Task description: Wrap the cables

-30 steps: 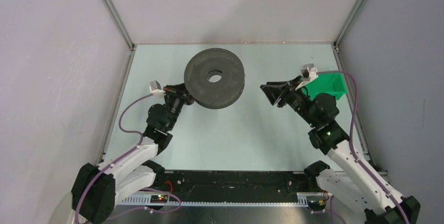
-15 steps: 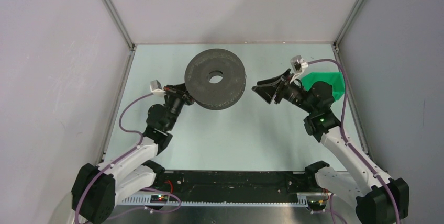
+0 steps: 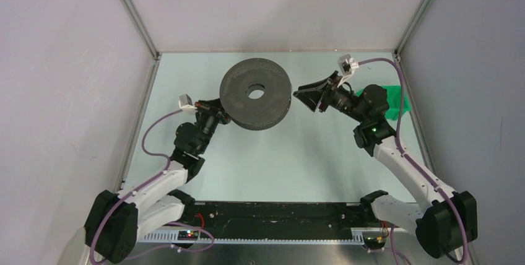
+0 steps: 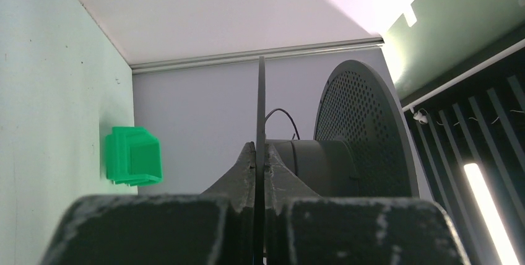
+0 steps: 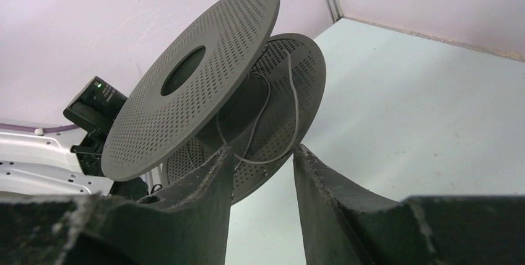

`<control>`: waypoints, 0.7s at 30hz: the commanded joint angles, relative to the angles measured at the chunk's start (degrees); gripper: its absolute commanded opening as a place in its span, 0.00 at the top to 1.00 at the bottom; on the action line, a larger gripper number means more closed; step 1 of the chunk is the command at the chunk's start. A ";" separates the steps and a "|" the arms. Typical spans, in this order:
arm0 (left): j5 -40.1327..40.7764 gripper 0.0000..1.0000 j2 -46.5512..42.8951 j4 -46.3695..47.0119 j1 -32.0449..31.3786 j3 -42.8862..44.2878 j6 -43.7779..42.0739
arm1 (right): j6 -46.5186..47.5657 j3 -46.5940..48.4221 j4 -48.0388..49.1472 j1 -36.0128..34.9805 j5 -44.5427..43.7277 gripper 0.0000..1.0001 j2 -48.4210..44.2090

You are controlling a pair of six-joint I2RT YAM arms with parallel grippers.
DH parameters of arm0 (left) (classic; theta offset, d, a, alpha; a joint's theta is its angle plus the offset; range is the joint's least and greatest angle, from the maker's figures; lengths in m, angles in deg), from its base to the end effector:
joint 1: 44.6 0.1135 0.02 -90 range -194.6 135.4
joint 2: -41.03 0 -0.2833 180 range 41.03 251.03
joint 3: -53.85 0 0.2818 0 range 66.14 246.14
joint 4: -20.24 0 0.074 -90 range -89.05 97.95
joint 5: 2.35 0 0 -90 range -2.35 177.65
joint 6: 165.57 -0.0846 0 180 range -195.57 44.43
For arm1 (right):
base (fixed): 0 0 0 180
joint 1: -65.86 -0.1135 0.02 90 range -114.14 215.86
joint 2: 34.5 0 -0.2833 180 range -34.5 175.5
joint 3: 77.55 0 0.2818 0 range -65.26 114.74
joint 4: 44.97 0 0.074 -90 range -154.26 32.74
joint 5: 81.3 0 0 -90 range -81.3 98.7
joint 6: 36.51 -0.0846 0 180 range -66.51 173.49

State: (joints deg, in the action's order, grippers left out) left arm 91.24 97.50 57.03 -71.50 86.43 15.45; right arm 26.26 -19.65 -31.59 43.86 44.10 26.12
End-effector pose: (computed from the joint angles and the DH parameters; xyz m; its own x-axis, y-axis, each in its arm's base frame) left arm 0.2482 -0.1200 0.2709 -0.4006 -0.9157 0.0313 0.1920 -0.1173 -0.9744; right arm 0.2626 0.1589 0.3734 -0.2287 0.3099 -0.9229 -0.8193 0.4507 0.3544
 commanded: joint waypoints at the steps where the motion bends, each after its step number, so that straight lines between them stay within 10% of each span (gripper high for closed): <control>1: -0.87 1.00 -0.36 7.40 -0.32 3.00 0.82 | 0.25 4.00 3.19 -0.89 -0.44 0.56 2.09; 13: -1.26 1.00 -0.12 8.12 -0.34 3.03 0.91 | -0.18 6.42 0.60 -1.02 -4.44 0.57 5.94; 21: -1.15 1.00 0.27 8.35 -0.35 3.04 0.95 | -1.24 6.51 0.65 -1.56 -4.01 0.78 6.60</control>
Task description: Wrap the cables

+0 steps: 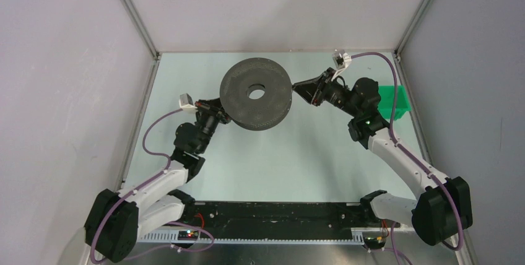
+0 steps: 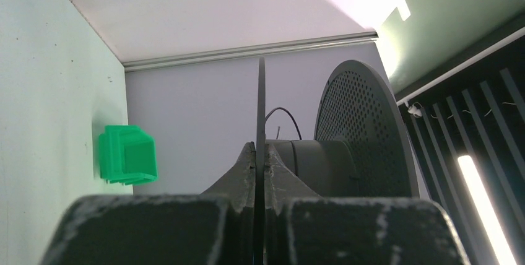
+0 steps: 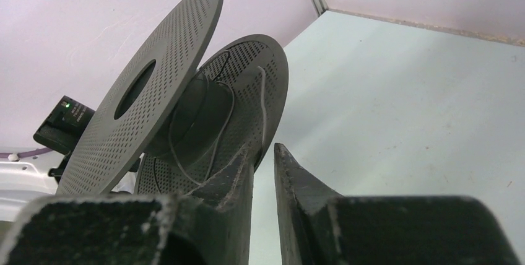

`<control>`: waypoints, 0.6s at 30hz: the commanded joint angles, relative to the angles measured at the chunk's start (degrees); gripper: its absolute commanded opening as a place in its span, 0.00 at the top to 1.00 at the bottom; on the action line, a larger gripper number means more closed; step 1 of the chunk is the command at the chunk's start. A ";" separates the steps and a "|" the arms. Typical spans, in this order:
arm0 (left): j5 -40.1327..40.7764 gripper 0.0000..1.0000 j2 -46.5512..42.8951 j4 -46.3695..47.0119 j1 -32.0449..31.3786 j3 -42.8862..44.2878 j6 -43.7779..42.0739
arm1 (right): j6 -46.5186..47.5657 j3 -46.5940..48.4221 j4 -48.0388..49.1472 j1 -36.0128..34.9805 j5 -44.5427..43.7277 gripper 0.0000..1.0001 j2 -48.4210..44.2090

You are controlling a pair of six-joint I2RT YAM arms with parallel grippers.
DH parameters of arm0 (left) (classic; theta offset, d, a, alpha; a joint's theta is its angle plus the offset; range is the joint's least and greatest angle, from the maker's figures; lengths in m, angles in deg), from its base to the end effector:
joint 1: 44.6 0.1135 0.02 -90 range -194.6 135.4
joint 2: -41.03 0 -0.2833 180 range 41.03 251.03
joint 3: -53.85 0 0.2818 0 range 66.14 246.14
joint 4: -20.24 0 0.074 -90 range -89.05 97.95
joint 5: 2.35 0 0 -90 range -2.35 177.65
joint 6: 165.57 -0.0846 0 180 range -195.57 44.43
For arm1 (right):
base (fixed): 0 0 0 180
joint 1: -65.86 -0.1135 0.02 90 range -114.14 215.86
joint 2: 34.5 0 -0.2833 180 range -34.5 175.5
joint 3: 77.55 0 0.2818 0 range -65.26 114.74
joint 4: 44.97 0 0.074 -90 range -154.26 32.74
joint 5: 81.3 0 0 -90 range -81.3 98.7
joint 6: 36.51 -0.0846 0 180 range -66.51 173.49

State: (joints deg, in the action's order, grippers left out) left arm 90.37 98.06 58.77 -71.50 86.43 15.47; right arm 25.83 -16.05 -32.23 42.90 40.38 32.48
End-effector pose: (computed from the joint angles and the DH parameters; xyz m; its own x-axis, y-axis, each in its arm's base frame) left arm 0.2480 -0.1213 0.2731 -0.4147 -0.9095 0.0291 0.2095 -0.1266 -0.9696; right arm 0.2907 0.1714 0.3658 -0.2737 0.3131 -0.9094 -0.7729 0.4911 0.4017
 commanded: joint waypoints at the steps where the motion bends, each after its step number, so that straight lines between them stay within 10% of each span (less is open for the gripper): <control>1: -0.26 1.00 -0.22 6.68 -0.35 3.01 0.91 | -0.70 2.91 1.22 -0.88 -0.39 0.78 0.30; 18: 0.88 1.00 1.20 7.47 -0.20 1.87 0.34 | 3.75 2.91 -3.60 -4.90 -7.50 1.00 -2.33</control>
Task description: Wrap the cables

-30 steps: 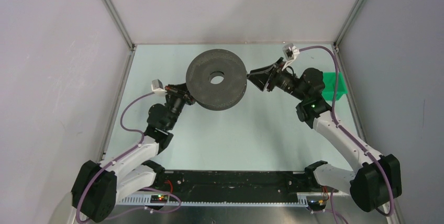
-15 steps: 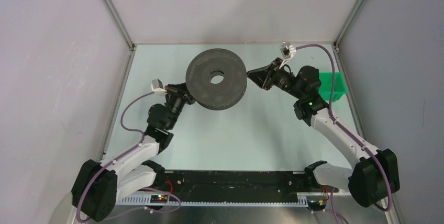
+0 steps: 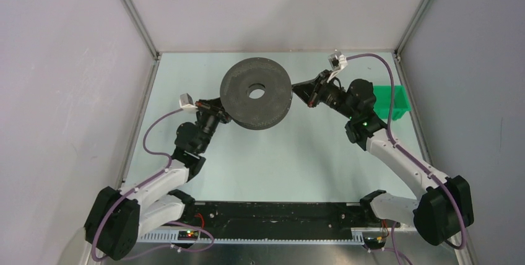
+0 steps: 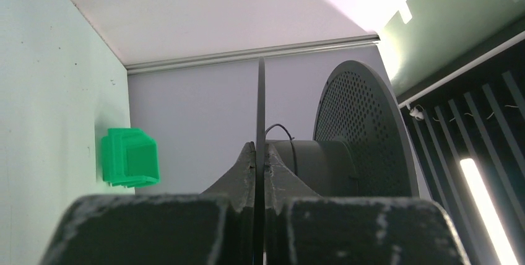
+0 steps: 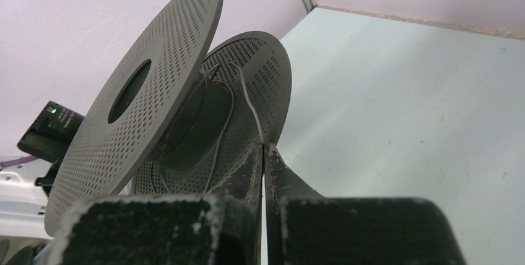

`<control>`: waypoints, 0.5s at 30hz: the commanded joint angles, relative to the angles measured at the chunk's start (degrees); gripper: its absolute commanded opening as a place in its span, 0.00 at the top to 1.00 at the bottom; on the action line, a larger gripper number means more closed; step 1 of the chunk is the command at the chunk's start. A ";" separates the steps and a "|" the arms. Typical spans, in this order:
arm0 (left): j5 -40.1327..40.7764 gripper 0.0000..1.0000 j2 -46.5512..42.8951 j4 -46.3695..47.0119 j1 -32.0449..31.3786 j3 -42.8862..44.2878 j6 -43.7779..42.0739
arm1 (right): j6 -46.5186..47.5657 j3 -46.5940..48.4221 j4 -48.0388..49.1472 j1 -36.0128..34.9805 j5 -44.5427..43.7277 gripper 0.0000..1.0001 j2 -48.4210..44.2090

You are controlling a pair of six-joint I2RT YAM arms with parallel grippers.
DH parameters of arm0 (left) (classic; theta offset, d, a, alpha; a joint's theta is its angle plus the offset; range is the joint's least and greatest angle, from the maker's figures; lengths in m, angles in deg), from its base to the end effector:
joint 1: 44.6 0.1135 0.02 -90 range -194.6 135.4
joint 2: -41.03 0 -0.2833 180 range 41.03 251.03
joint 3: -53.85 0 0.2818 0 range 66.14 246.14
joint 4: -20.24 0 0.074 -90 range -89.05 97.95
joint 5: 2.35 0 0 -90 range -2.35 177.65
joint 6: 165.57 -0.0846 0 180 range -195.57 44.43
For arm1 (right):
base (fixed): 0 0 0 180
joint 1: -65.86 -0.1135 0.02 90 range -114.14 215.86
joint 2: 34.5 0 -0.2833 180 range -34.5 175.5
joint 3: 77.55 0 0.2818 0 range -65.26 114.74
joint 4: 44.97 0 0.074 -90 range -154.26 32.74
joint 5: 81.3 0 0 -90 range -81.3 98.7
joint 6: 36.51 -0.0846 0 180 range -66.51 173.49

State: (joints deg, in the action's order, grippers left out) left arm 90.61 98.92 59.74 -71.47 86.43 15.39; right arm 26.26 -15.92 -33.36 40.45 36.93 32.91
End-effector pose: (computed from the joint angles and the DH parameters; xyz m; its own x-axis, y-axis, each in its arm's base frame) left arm 0.2498 -0.1217 0.2718 -0.4103 -0.9115 0.0289 0.2118 -0.1261 -0.9691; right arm 0.2893 0.1817 0.3618 -0.2859 0.3105 -0.9066 -0.7561 0.5081 0.4125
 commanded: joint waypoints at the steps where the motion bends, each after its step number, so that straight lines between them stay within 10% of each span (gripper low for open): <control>1: 0.84 1.00 0.50 6.76 -0.18 1.69 0.75 | 3.95 2.78 -2.86 -3.02 -4.89 1.00 -3.01; 15: 1.76 1.00 1.53 8.47 -0.20 2.00 0.73 | -1.51 2.78 -9.12 -15.95 -21.76 1.00 -2.70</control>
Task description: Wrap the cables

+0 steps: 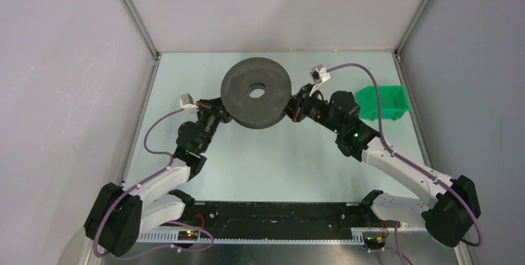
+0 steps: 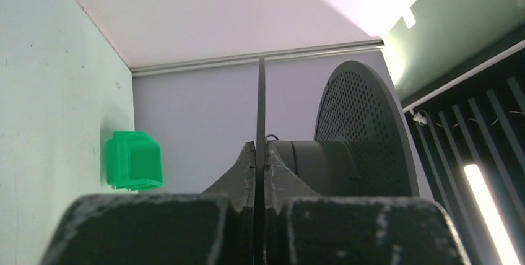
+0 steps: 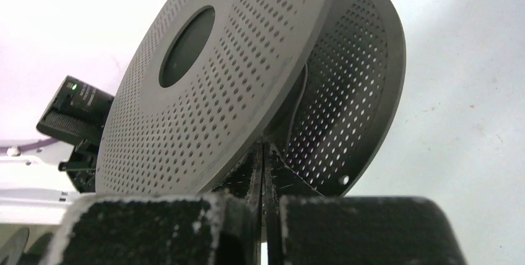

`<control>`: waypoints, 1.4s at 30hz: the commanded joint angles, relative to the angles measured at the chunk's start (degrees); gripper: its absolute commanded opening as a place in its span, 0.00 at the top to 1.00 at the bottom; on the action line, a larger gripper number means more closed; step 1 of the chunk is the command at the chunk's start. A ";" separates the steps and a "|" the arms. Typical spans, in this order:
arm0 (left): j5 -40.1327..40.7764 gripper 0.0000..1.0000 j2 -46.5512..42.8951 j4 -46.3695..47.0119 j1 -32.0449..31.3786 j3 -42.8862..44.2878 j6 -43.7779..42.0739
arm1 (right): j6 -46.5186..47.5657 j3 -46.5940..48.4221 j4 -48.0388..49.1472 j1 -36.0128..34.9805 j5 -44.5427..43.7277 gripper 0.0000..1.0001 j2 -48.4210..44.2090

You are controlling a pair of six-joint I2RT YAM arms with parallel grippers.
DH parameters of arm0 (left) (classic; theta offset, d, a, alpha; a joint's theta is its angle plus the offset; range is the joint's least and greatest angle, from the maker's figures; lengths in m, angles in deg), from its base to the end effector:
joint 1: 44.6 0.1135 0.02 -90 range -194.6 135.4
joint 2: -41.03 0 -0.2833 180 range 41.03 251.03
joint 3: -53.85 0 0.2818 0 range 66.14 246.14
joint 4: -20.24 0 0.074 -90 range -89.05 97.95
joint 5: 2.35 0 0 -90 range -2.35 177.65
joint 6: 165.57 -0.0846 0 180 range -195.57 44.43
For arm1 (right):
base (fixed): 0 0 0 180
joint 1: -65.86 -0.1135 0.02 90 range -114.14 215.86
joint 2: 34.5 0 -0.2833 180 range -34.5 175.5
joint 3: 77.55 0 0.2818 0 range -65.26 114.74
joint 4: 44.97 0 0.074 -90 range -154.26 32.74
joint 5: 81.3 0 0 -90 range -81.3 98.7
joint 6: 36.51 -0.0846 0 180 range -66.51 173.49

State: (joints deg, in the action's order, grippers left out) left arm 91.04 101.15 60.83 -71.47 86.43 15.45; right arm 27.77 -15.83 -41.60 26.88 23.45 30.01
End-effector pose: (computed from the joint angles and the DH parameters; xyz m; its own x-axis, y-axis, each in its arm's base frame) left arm 0.2548 -0.1235 0.2646 -0.4033 -0.9145 0.0307 0.1943 -0.1184 -0.9738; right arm 0.2471 0.2277 0.3571 -0.3428 0.2625 -0.9020 -0.7298 0.5302 0.4316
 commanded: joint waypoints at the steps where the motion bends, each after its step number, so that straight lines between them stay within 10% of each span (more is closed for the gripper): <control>1: 1.42 1.00 -0.75 7.44 -0.20 2.00 0.65 | -4.04 2.69 -1.02 -2.79 -10.14 1.00 0.50; 27: 2.82 1.00 0.85 8.74 -0.81 3.51 1.14 | 0.20 2.69 0.41 -18.54 -43.18 1.00 5.62; 42: 2.67 1.00 2.11 9.52 -0.85 3.30 1.74 | 1.93 -1.10 4.41 -18.03 -46.21 0.77 1.42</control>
State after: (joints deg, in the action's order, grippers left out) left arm 96.25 103.86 61.48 -71.34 86.43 15.74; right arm 27.92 -15.83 -39.29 8.41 -22.06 33.64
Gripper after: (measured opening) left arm 0.033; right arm 0.212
